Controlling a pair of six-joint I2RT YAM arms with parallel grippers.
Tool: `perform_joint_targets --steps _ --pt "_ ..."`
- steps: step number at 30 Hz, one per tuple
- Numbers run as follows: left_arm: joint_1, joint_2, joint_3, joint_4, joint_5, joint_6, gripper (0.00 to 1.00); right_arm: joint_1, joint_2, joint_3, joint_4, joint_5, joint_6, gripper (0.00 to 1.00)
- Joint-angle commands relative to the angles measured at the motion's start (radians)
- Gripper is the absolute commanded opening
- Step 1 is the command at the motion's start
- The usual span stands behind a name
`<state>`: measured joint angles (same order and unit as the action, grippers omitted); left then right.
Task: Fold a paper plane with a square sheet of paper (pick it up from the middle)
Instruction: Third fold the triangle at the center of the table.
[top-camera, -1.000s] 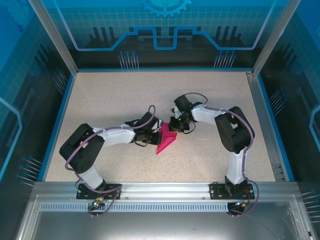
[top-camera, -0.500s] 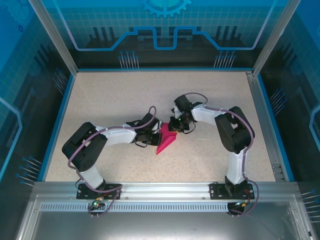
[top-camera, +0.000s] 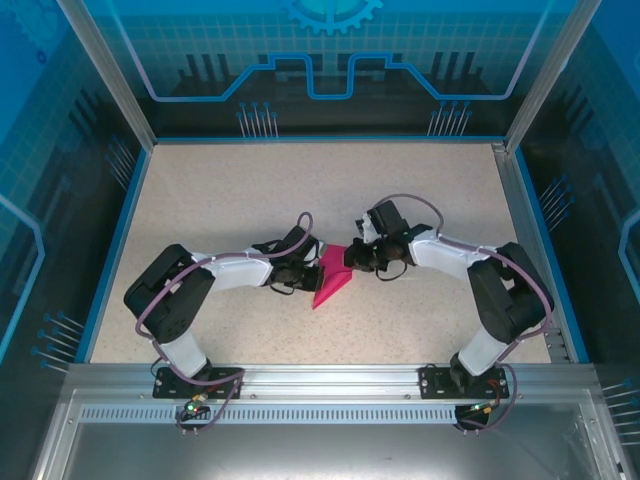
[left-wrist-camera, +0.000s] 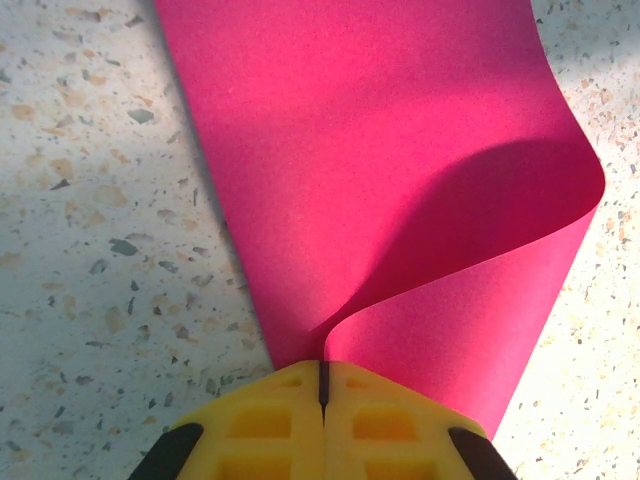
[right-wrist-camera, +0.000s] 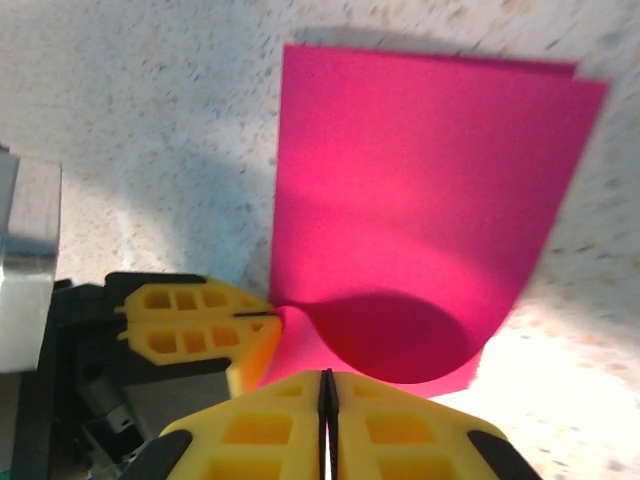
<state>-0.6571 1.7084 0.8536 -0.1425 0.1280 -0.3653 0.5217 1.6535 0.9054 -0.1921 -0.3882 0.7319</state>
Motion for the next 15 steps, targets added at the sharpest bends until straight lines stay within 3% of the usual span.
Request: perform_joint_targets --steps 1,7,15 --pt "0.009 0.012 -0.020 -0.003 -0.004 0.002 0.00 0.053 0.022 -0.051 0.163 -0.096 0.100 0.11" --pt "0.008 0.013 -0.013 -0.009 -0.002 0.003 0.00 0.103 0.088 -0.033 0.205 -0.087 0.139 0.10" --pt "0.009 0.020 -0.007 -0.017 -0.004 0.009 0.00 0.107 0.116 -0.032 0.119 -0.040 0.101 0.11"
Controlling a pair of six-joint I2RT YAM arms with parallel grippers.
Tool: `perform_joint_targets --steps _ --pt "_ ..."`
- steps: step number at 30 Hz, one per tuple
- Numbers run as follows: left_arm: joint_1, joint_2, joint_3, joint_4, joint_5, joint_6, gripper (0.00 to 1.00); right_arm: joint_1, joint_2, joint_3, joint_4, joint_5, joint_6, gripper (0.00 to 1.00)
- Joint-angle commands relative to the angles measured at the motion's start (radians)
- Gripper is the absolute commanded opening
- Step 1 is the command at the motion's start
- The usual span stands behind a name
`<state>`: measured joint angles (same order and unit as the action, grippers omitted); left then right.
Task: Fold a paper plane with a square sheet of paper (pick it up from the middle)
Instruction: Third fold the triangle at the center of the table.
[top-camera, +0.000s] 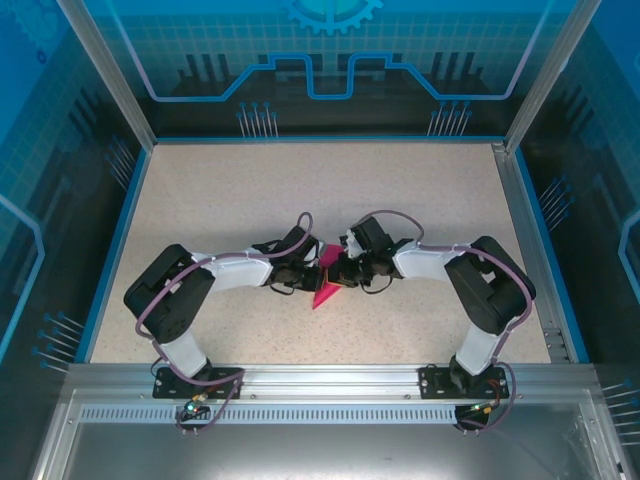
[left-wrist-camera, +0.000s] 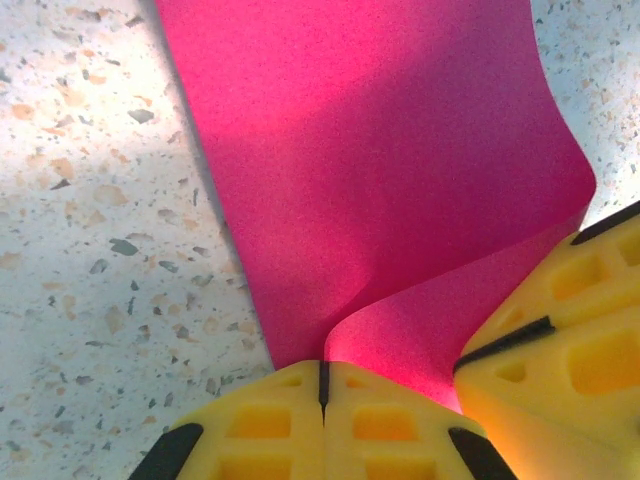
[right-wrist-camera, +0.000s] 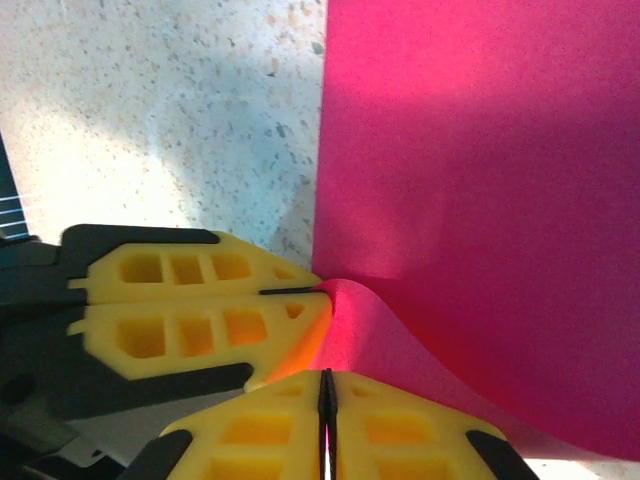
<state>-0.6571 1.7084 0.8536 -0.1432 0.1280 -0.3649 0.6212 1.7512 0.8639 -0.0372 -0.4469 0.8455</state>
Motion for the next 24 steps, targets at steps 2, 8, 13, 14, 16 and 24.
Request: perform_joint_targets --steps 2,8,13,14,16,24 --pt "0.009 0.022 -0.007 -0.018 -0.005 0.009 0.00 0.007 0.030 0.010 -0.044 0.025 -0.020 0.11" --pt "0.009 0.032 -0.001 -0.026 -0.014 0.015 0.00 0.004 0.075 0.005 -0.013 0.025 -0.023 0.12" --pt "0.009 0.037 0.012 -0.033 -0.020 0.019 0.00 -0.003 0.093 -0.004 -0.027 0.047 -0.032 0.12" --pt "0.008 0.037 0.015 -0.036 -0.020 0.021 0.00 -0.004 0.089 -0.007 -0.028 0.047 -0.034 0.12" --pt "0.010 0.038 0.019 -0.045 -0.022 0.026 0.00 -0.009 0.079 -0.010 -0.008 0.020 -0.027 0.13" --pt "0.008 0.028 0.012 -0.045 -0.027 0.024 0.00 -0.072 -0.007 -0.003 -0.004 -0.014 -0.042 0.16"
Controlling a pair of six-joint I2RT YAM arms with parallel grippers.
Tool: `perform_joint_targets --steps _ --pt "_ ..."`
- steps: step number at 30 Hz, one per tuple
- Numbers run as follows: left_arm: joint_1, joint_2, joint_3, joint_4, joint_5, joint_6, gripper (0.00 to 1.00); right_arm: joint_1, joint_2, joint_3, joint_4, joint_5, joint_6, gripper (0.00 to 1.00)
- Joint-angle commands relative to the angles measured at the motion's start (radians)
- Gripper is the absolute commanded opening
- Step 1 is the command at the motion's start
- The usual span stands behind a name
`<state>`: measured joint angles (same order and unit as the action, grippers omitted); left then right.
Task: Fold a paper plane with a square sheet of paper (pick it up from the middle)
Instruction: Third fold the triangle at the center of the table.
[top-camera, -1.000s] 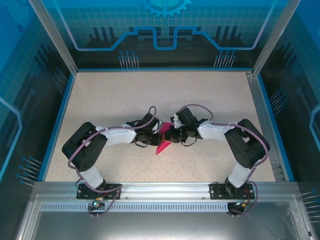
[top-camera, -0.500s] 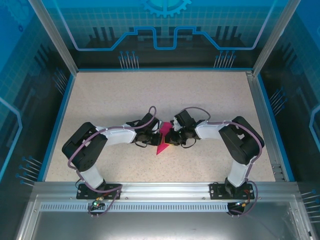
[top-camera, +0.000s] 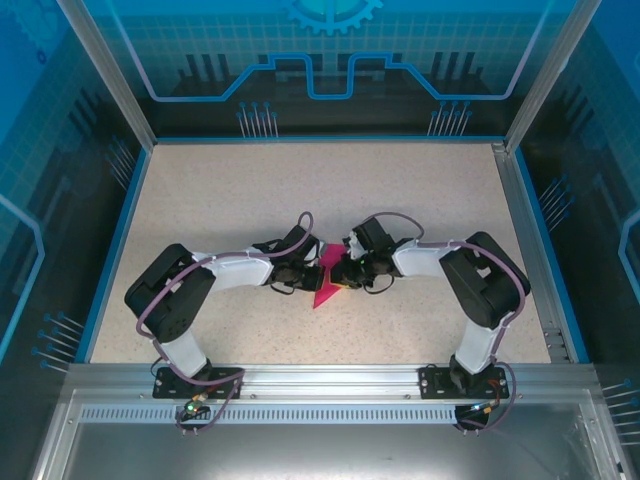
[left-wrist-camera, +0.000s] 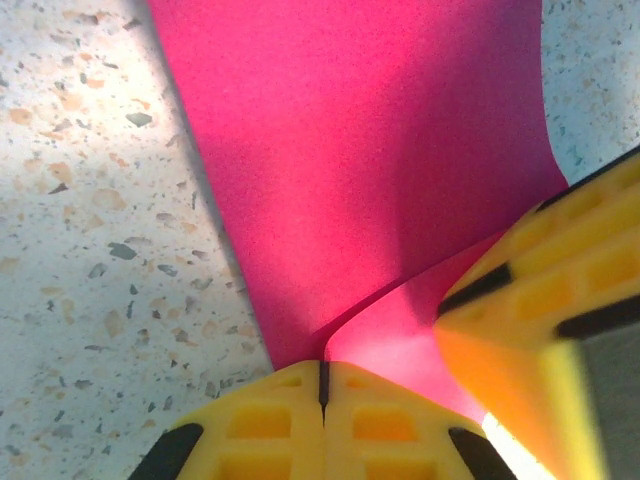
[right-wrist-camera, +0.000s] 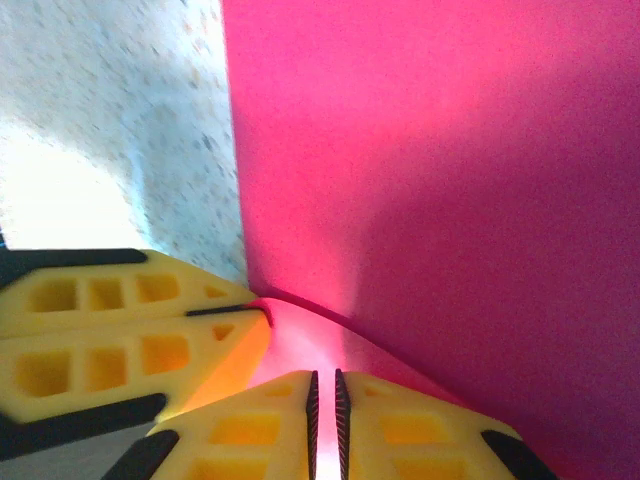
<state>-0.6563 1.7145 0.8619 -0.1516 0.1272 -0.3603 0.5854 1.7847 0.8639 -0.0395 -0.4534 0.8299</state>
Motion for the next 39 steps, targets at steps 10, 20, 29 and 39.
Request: perform_joint_targets --steps 10,20,29,39 --pt "0.008 0.018 0.001 -0.036 -0.024 0.011 0.00 -0.059 0.012 -0.030 0.011 -0.016 -0.047 0.15" --pt "0.008 0.019 -0.008 -0.042 -0.034 0.018 0.00 -0.058 0.061 -0.022 -0.068 0.075 -0.084 0.14" --pt "0.007 0.015 -0.005 -0.045 -0.035 0.018 0.00 -0.066 -0.064 -0.004 -0.028 -0.018 -0.071 0.14" --pt "0.008 0.016 0.000 -0.042 -0.027 0.014 0.00 -0.016 0.053 0.010 0.023 -0.052 -0.046 0.13"
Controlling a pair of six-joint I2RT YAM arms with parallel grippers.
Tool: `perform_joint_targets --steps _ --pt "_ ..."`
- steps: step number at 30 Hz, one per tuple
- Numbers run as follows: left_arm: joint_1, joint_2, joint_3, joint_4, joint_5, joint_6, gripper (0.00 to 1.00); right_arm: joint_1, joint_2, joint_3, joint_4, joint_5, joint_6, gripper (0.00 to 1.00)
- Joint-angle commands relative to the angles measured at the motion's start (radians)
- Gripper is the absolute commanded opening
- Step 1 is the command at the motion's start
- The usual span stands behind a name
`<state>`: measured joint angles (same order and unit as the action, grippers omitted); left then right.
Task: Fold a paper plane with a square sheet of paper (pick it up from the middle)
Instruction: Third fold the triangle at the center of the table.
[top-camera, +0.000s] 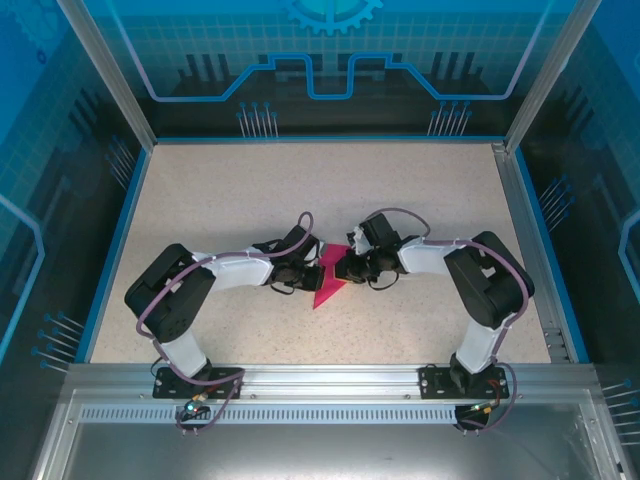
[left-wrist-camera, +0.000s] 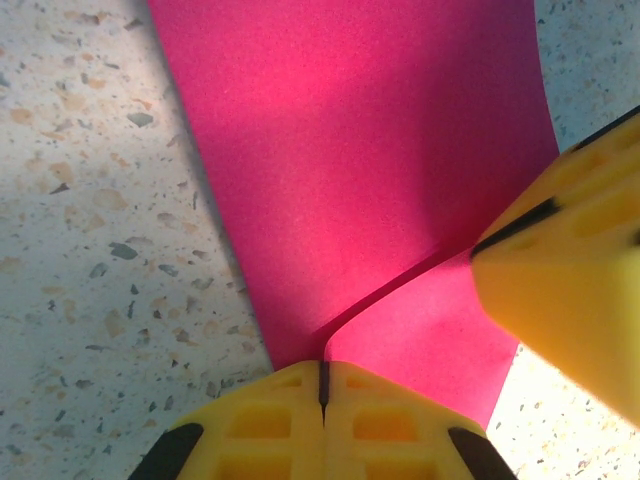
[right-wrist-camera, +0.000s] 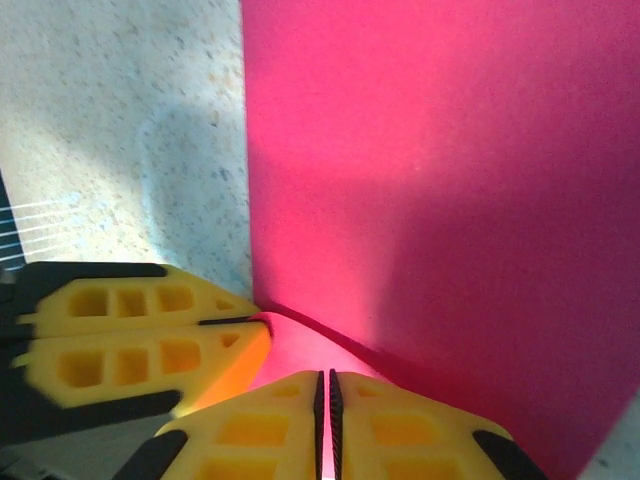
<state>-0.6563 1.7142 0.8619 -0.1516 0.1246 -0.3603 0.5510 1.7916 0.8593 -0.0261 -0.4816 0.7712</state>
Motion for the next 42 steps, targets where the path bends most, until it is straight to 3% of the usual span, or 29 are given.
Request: perform_joint_targets --steps 1,6,10,15,18,25,30,42 --pt "0.007 0.016 0.001 -0.043 -0.026 0.014 0.00 0.022 0.059 0.015 0.005 -0.016 0.009 0.12" --pt "0.008 0.006 0.010 -0.054 -0.026 0.015 0.00 0.024 0.093 0.015 -0.077 0.062 -0.025 0.11" --pt "0.008 -0.040 0.036 -0.093 -0.027 0.006 0.11 0.025 0.093 0.014 -0.122 0.093 -0.042 0.11" --pt "0.008 -0.109 0.084 -0.157 -0.049 -0.014 0.32 0.027 0.095 0.046 -0.140 0.104 -0.043 0.11" --pt "0.008 -0.143 0.091 -0.186 -0.056 -0.042 0.33 0.030 0.102 0.053 -0.143 0.107 -0.032 0.11" --pt "0.002 -0.211 0.048 -0.147 0.131 -0.126 0.17 0.038 0.100 0.061 -0.163 0.128 -0.026 0.11" --pt "-0.027 -0.194 0.013 -0.078 0.267 -0.187 0.13 0.037 0.103 0.061 -0.167 0.134 -0.017 0.11" --pt "-0.059 -0.043 0.014 -0.063 0.251 -0.192 0.10 0.037 0.113 0.058 -0.162 0.134 -0.010 0.12"
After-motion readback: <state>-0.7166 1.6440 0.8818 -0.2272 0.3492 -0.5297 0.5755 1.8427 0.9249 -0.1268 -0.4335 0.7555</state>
